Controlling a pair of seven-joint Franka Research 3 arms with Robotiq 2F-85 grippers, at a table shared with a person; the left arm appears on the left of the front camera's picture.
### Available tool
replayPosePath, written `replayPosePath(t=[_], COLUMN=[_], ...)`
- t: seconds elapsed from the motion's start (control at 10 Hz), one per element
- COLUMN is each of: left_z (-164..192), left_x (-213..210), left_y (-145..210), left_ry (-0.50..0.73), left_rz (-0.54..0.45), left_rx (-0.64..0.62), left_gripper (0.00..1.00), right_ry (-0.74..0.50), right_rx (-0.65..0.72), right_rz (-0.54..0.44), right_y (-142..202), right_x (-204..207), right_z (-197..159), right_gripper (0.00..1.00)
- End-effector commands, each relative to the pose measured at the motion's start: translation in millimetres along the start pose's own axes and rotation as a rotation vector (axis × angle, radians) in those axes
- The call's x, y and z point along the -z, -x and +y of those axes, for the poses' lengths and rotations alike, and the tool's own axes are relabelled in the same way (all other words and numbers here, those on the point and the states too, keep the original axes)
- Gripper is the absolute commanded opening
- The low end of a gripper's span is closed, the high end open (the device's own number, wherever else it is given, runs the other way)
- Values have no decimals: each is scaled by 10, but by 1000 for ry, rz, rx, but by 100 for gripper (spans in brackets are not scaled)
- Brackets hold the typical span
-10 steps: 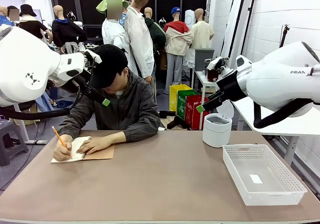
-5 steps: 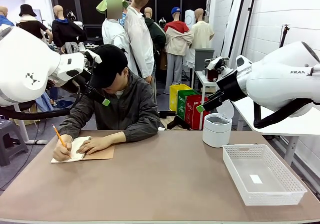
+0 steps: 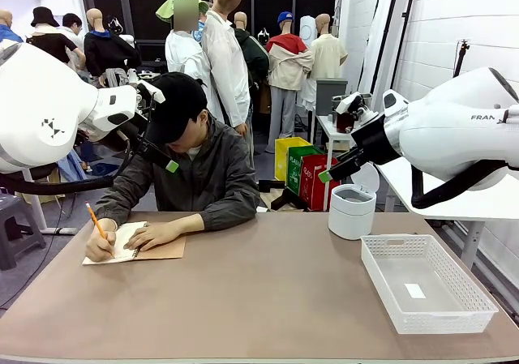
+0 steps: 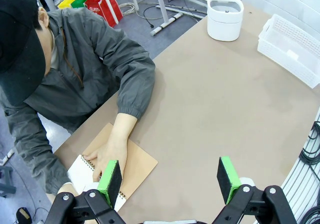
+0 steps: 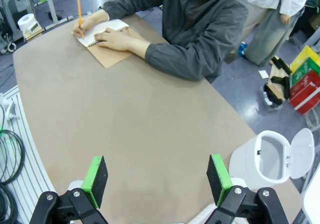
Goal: Sort the paper based on its condition.
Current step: If a person hands you a paper, place it in the Organizing basket , and if it's crumpled, put it in the Trash can.
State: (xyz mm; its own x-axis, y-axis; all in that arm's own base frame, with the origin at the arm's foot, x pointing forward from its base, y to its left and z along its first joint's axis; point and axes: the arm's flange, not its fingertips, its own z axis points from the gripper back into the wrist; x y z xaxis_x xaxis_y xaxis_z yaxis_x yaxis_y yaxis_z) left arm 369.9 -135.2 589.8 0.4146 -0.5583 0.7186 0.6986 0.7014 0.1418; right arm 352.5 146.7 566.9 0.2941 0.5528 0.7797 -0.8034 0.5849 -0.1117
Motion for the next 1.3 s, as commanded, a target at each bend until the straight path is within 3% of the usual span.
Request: replayPosePath(t=[0.0,1.2], left_z=[-1,-1], left_x=[3,3], left_y=[1,1], left_ry=[-7,-7], left_rz=[4,4], left_rx=[-14,-14], left_gripper=[100,100], right_ry=[-8,-8], right_rx=[1,1], right_rz=[0,0], right_y=[4,4], right_x=[1,1], right_z=[2,2], right_gripper=[100,100])
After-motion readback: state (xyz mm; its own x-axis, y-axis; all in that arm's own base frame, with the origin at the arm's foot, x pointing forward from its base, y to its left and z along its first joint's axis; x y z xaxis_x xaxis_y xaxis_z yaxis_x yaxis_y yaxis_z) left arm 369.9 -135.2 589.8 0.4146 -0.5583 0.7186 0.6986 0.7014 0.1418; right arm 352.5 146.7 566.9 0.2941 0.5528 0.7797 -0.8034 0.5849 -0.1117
